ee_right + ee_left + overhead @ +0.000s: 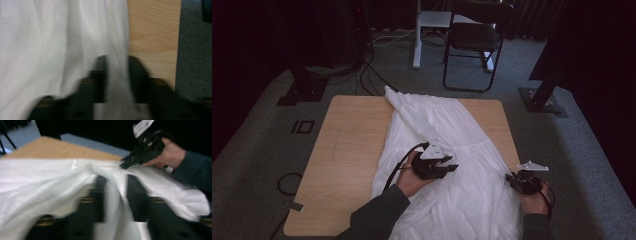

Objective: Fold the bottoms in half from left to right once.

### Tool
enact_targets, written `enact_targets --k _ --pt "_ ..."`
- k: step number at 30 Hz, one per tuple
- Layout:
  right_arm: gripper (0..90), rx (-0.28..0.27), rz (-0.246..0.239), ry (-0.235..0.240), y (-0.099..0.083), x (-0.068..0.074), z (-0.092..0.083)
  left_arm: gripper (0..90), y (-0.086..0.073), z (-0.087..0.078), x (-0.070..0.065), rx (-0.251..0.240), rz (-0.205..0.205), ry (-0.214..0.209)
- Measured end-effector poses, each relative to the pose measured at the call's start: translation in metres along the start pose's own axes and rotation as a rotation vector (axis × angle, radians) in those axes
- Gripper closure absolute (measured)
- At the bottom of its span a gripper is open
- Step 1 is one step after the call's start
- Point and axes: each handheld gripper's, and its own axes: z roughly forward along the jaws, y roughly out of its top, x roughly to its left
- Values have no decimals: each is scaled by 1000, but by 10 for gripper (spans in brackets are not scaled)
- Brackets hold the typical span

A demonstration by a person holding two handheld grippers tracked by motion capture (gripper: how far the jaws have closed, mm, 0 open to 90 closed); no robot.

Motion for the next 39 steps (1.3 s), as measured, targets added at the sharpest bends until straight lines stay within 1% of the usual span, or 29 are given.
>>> enact_targets --k 1,2,3,5,6,7,8,9,10,11,12,15,18,20,21,23,25,27,28,29,30,31,32,33,34,35,36,37,39 --pt "513 -1 -7 -20 2 3 -2 559 -4 -4 4 0 -13 20" --pt "450 -12 -19 -36 5 7 -5 538 -8 -10 9 4 -23 43" --pt "412 -29 -25 -47 9 12 -9 524 -13 -19 14 5 -32 81" --pt "408 -68 -48 -46 21 23 -22 499 -25 -38 26 8 -53 155" --pt "429 -93 -61 -27 28 30 -29 494 -32 -49 32 13 -68 199" --pt "454 -117 -80 2 34 37 -36 489 -38 -56 36 21 -77 230" --pt "487 -134 -90 31 39 44 -40 485 -50 -69 43 35 -97 282" --pt "557 -157 -104 85 47 54 -45 484 -60 -78 49 43 -119 314" --pt "589 -172 -114 129 53 63 -48 484 -70 -88 53 54 -144 344" --pt "607 -181 -125 171 59 73 -48 483 -84 -98 58 68 -173 385" --pt "610 -177 -146 214 65 85 -46 482 -93 -104 60 78 -189 402" --pt "572 -156 -198 262 77 111 -34 469 -125 -122 66 128 -240 466" --pt "516 -135 -252 272 87 134 -19 464 -150 -133 69 156 -297 487" --pt "496 -115 -273 266 91 144 -8 463 -160 -135 68 151 -333 471" --pt "485 -105 -270 270 93 146 -3 462 -164 -134 66 154 -339 463" --pt "471 -84 -265 275 94 150 6 455 -168 -127 62 179 -325 454" --pt "449 -54 -274 271 92 154 15 445 -172 -119 60 200 -322 444" --pt "435 -25 -293 266 88 156 22 432 -176 -111 60 228 -328 438" --pt "433 -4 -299 263 85 157 26 419 -178 -107 61 241 -342 432" --pt "439 20 -301 259 83 157 29 416 -179 -104 61 252 -357 426" --pt "475 42 -300 262 81 156 32 416 -181 -99 61 259 -374 416" --pt "546 65 -299 271 79 155 34 409 -181 -96 58 251 -364 420" --pt "636 78 -299 282 78 154 35 424 -180 -93 55 246 -345 409" --pt "706 80 -298 283 78 153 34 563 -179 -92 53 245 -322 380" --pt "773 69 -293 277 78 152 32 702 -178 -92 52 246 -319 381" --pt "826 56 -291 277 79 151 28 800 -176 -93 50 248 -305 398" --pt "857 35 -290 276 80 151 23 873 -175 -96 50 242 -306 406" --pt "866 22 -293 273 81 151 19 881 -173 -101 50 230 -311 425" --pt "873 -14 -297 266 84 150 9 885 -169 -117 52 211 -327 487"
